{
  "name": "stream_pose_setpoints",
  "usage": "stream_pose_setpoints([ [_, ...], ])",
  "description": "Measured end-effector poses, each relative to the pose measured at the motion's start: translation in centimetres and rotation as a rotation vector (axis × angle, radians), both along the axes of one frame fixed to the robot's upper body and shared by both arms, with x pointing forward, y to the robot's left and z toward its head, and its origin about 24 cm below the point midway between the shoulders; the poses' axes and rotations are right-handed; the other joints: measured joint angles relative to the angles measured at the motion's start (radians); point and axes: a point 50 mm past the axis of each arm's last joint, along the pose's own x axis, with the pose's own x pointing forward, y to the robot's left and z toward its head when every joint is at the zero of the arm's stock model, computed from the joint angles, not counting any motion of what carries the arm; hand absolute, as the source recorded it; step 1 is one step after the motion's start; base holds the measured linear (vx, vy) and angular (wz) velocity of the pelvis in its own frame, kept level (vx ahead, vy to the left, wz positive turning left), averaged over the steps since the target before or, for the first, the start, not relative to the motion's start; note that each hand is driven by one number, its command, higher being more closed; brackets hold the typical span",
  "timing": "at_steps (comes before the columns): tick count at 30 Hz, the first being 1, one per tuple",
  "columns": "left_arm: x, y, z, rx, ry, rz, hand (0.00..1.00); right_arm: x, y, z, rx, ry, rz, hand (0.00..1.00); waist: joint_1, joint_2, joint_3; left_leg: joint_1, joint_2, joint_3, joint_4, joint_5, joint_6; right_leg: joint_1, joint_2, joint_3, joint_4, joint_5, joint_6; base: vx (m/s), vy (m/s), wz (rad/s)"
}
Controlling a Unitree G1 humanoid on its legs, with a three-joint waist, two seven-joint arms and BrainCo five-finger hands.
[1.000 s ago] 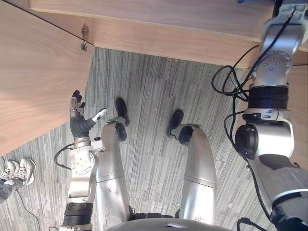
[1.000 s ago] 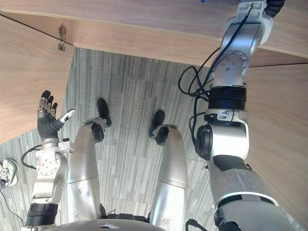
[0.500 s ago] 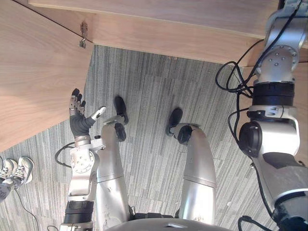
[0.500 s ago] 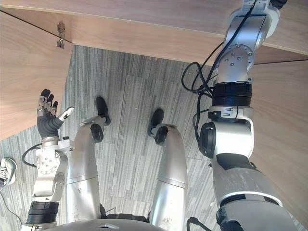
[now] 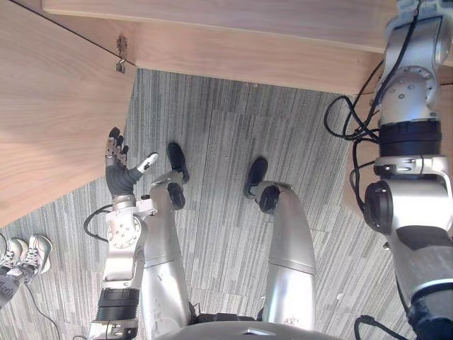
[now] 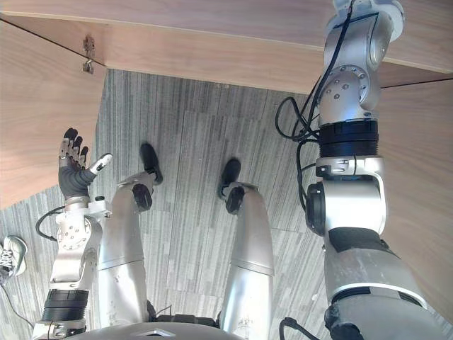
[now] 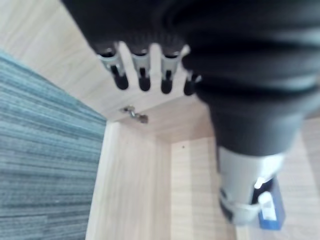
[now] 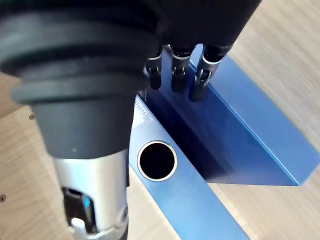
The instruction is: Walk over to the cabinet, pick up the folder, carry it to the office cabinet, place the folder inside the office cabinet, then close the office cabinet door
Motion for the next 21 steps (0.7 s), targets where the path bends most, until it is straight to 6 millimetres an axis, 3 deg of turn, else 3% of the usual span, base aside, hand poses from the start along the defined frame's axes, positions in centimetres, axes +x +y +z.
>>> stream_pose_setpoints([
  [11,0.6,0.3,-0.1,0.033,0.016,-0.005,0.00,0.6,-1.5,-2.9,-0.221,0.125,-0.083,0.00,-0.004,-0.001,0.000,0.039,0.000,0.024,-0.054,0.019,0.007,0.036,0.003,-0.002,-0.061,0.025,0.009,-0.01,0.002,-0.01],
  [21,1.5,0.6,0.5,0.066,0.007,-0.026,0.00,0.2,-2.6,-2.3,-0.646,0.214,-0.349,0.00,-0.012,-0.001,0.000,0.044,0.000,0.039,-0.070,0.029,0.023,0.043,0.008,0.004,-0.107,0.061,0.023,-0.03,0.013,-0.04],
])
